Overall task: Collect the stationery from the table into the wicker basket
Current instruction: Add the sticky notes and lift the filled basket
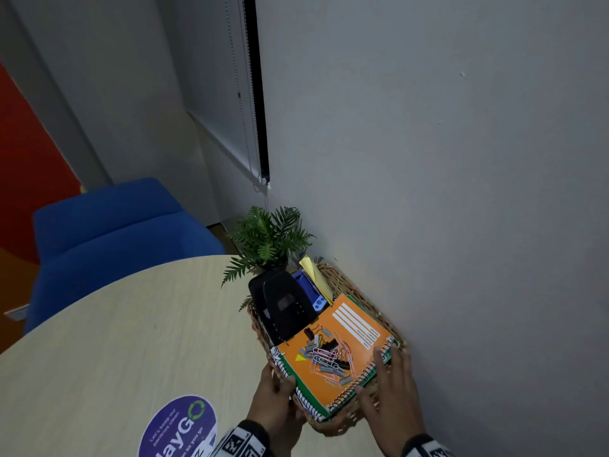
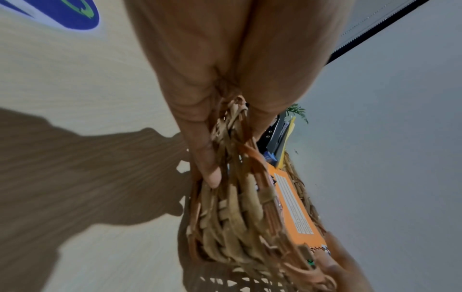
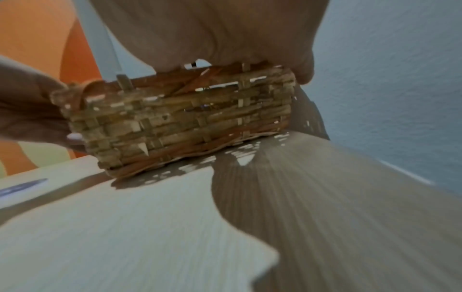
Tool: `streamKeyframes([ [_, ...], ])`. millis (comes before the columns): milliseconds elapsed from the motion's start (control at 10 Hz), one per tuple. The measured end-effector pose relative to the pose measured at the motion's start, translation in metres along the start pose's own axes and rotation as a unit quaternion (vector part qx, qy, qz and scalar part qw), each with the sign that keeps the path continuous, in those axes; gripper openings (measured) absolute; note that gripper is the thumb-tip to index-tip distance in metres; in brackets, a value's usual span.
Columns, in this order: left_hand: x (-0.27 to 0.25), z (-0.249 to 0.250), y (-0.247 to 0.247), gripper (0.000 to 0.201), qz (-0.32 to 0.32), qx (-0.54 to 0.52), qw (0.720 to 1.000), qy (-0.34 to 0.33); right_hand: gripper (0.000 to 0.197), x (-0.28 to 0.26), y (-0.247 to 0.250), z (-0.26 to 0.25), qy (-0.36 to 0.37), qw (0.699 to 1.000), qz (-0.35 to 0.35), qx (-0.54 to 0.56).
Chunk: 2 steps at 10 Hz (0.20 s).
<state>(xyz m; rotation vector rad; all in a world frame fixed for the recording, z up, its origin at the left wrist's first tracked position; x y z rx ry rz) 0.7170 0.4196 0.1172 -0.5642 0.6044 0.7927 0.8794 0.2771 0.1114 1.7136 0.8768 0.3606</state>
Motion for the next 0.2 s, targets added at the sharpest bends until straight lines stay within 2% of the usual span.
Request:
streamKeyframes([
  [100,-0.004,-0.003,0.006,0.032,0.006,0.026,1.000,-0.014,0.089,-0.001,0.002,-0.001,0.001,1.000,0.000,-0.003],
  [200,-0.018,-0.015,0.022,0.039,0.010,0.042,0.999,0.001,0.107,-0.004,0.008,-0.005,0.004,1.000,-0.019,-0.009],
])
Point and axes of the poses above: each hand's wrist, its own x-axis towards the middle knuckle, its own y-axis out of the back of the hand, z = x × y, the point moved 10 cm from there along x, towards the middle knuckle, and after that the axes turned 6 degrees about y, right-handed, at the moved point
